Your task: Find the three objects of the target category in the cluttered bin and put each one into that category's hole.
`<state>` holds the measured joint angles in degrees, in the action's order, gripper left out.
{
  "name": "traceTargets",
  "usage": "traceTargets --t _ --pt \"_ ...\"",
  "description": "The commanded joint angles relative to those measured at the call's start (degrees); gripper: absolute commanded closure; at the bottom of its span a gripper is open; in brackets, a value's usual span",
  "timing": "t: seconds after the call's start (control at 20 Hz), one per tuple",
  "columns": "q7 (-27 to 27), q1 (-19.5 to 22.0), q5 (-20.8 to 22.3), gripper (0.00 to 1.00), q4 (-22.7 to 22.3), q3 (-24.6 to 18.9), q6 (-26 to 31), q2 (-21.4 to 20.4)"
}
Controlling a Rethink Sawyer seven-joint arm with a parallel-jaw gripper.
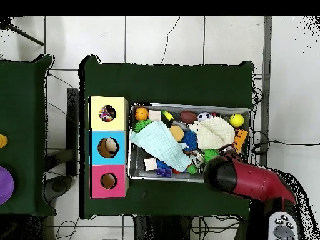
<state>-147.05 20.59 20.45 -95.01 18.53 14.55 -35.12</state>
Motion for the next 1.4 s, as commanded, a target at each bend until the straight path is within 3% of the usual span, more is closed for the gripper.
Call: traceTargets --t 0.05,0.55,1.0,1.4 --pt "2.79 3.31 4.25 0.0 -6.31 -8.16 -4.79 1.6" --pt "-1.01 5.58 4.83 0.0 -7.43 -11.8 -10.71 5.84" --pt "-1.59 4.55 3.27 0.0 -10.62 -12.67 -9.32 3.45" --pt "-2.33 2.72 2.6 0.0 -7.83 -8.33 -8.46 5.23"
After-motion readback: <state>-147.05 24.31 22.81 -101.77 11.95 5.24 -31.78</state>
